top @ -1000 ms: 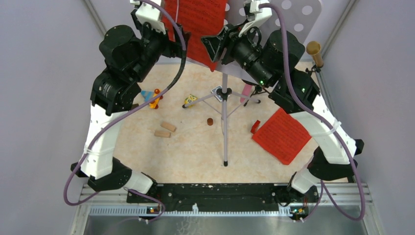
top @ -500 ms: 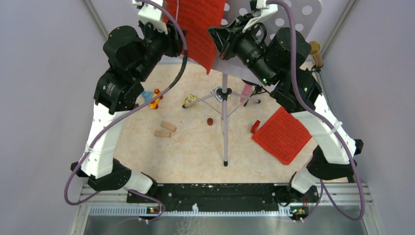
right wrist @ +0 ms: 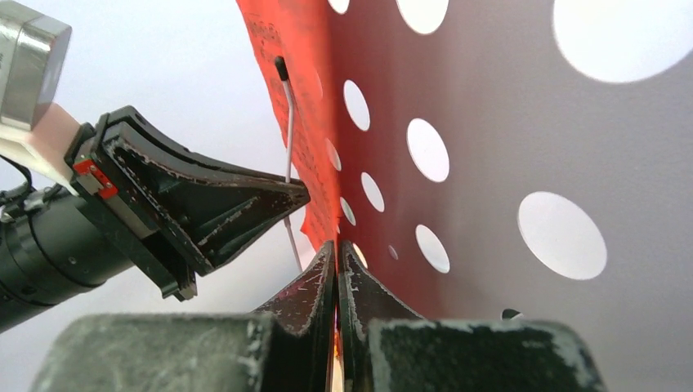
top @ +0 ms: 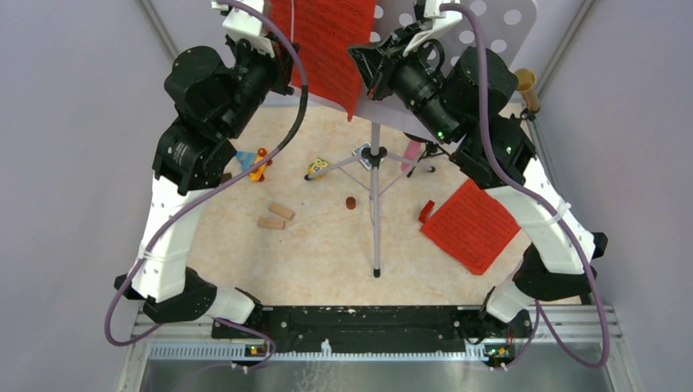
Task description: Pack up the instrument practice props
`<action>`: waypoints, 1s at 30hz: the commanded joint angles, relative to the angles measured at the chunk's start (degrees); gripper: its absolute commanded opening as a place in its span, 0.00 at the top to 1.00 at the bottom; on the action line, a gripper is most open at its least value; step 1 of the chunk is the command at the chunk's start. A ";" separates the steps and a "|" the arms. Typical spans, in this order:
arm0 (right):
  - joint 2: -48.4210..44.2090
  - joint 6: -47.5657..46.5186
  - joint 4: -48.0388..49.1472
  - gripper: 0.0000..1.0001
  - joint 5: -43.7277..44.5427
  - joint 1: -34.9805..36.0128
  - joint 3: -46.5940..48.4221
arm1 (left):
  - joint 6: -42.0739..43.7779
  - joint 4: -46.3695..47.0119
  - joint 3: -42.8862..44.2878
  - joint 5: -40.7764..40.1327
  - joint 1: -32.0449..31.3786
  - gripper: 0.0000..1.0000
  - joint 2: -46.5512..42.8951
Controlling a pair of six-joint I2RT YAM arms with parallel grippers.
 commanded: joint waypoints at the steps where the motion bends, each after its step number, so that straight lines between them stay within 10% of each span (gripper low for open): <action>1: -2.98 -2.42 1.65 1.00 1.31 0.23 -1.25 | -0.21 3.50 -0.59 0.39 0.20 1.00 -1.79; 30: -30.46 0.10 3.69 1.00 4.27 0.16 -24.03 | 1.28 9.33 -10.00 1.23 0.17 0.94 -8.17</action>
